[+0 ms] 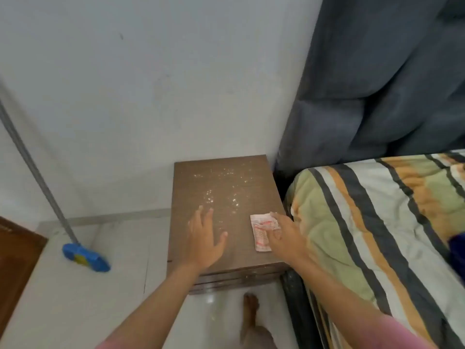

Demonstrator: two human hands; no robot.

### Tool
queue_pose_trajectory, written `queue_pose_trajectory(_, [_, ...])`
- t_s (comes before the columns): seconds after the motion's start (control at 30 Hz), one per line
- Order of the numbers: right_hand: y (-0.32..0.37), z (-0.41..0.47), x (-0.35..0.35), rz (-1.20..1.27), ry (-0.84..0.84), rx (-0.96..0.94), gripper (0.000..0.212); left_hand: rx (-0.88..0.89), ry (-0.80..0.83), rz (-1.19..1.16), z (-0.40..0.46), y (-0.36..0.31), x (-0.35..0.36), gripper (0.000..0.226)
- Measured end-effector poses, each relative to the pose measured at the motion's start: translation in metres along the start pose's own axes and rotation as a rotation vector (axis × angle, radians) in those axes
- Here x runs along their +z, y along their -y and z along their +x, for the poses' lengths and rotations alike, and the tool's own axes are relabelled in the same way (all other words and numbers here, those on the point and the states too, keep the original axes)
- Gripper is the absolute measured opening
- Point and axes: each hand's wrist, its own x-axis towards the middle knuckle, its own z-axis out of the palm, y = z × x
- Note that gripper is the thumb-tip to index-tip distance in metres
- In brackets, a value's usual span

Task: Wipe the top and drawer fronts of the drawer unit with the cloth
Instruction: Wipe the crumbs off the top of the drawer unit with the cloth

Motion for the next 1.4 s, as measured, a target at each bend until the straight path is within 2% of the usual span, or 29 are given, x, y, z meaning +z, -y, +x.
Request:
queue_pose_trajectory(0.07, [-0.020, 0.008, 0.016, -0.039, 0.033, 0.020, 0.047, -0.045, 0.038, 0.025, 0.006, 0.008, 0.022, 0.071])
queue_pose_trajectory(0.2, [-0.066, 0.024, 0.053, -0.137, 0.202, 0.083, 0.055, -0.061, 0.145, 0.097, 0.017, 0.030, 0.076, 0.073])
queue_pose_trajectory(0.37, [-0.101, 0.060, 0.080, -0.286, 0.323, -0.044, 0.061, -0.058, 0.258, 0.173, 0.044, 0.049, 0.137, 0.077])
queue_pose_trajectory(0.53, [-0.129, 0.098, 0.099, -0.521, 0.487, -0.207, 0.076, -0.035, 0.299, 0.248, 0.075, 0.063, 0.184, 0.086])
queue_pose_trajectory(0.6, [-0.145, 0.105, 0.107, -0.542, 0.507, -0.269, 0.073, -0.028, 0.335, 0.266, 0.083, 0.069, 0.198, 0.086])
queue_pose_trajectory(0.73, [-0.175, 0.104, 0.121, -0.489, 0.456, -0.354, 0.062, 0.005, 0.350, 0.285, 0.084, 0.078, 0.215, 0.080])
queue_pose_trajectory(0.9, [-0.175, 0.109, 0.131, -0.285, 0.264, -0.305, 0.049, 0.033, 0.340, 0.298, 0.086, 0.081, 0.218, 0.079])
queue_pose_trajectory(1.07, [-0.166, 0.126, 0.121, -0.109, 0.200, -0.243, 0.048, 0.052, 0.265, 0.284, 0.133, 0.088, 0.204, 0.077])
queue_pose_trajectory(1.2, [-0.160, 0.182, 0.106, -0.038, 0.121, -0.181, 0.050, 0.023, 0.211, 0.288, 0.188, 0.102, 0.192, 0.075])
queue_pose_trajectory(1.4, [-0.145, 0.311, 0.092, -0.023, 0.014, -0.235, 0.049, 0.019, 0.280, 0.360, 0.236, 0.126, 0.193, 0.073])
